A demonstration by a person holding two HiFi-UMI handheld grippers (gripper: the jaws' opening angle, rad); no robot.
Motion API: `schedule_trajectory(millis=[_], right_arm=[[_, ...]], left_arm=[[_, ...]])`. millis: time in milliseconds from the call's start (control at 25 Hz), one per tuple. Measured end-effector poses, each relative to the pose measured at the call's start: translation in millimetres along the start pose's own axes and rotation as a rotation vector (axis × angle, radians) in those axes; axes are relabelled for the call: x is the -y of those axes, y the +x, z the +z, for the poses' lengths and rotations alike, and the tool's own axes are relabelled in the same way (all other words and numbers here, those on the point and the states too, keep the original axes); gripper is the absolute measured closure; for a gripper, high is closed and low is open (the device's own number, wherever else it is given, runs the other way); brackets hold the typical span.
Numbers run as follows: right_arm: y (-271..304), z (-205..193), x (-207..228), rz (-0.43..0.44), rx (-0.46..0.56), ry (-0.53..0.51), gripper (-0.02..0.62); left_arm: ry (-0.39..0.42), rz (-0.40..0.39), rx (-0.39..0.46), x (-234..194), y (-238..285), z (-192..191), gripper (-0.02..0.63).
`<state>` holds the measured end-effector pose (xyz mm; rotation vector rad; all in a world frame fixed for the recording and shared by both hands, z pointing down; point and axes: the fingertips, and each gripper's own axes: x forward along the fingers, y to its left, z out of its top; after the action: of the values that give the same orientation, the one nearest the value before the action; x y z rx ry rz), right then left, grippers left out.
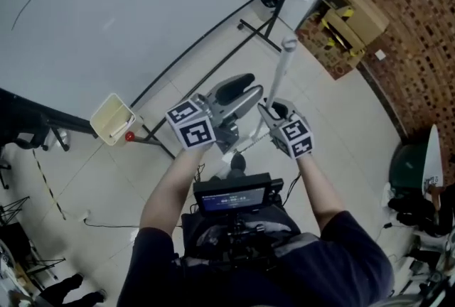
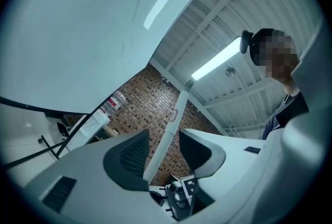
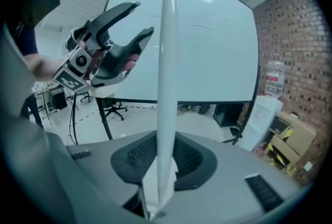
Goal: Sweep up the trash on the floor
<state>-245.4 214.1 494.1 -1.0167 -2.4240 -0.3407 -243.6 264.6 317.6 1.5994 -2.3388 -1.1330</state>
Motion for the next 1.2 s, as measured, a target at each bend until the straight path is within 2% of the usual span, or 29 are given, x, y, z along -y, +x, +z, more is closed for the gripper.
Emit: schedule_trajectory(millis=[80, 160, 240, 440, 600, 680, 840, 1040, 1120, 1160, 1200], right_arm=[[19, -2, 5, 0.062, -0.004, 0.026, 0.495], [38, -4, 3, 0.123, -0.003, 0.046, 0.495], [56, -5, -3, 0.187, -0.009, 0.046, 0.497], [102, -2, -32, 0.375, -0.042, -0.012, 0.497], [132, 11, -57, 0.436, -0.061, -0.111, 0.497], [148, 15, -63, 0.440, -0.081, -0.140, 0.497], [171, 16, -68, 0.441, -0.141, -0.166, 0.497], [189, -5, -72, 0.411, -0.256, -0.201, 0.497], [200, -19, -74, 0.387, -0.300, -0.202, 0.497], [207, -25, -75, 0.375, -0.319, -0.206, 0.497], [214, -30, -76, 0.365, -0.338, -0.209, 0.497]], left_arm=[[0.017, 0.079, 0.000, -24, -6, 5, 0.416], [0.067, 0.157, -0.032, -43, -11, 8, 0.416], [0.133, 0.224, -0.079, -53, -15, 9, 0.372], [0.323, 0.395, -0.227, -73, -31, -6, 0.371], [0.482, 0.455, -0.358, -85, -41, -20, 0.371], [0.538, 0.462, -0.370, -90, -47, -13, 0.375], [0.537, 0.432, -0.343, -96, -54, 2, 0.368], [0.544, 0.437, -0.393, -133, -66, -10, 0.371], [0.507, 0.448, -0.379, -150, -78, -15, 0.421], [0.480, 0.460, -0.364, -159, -86, -16, 0.497], [0.449, 0.472, -0.350, -169, -94, -18, 0.518]])
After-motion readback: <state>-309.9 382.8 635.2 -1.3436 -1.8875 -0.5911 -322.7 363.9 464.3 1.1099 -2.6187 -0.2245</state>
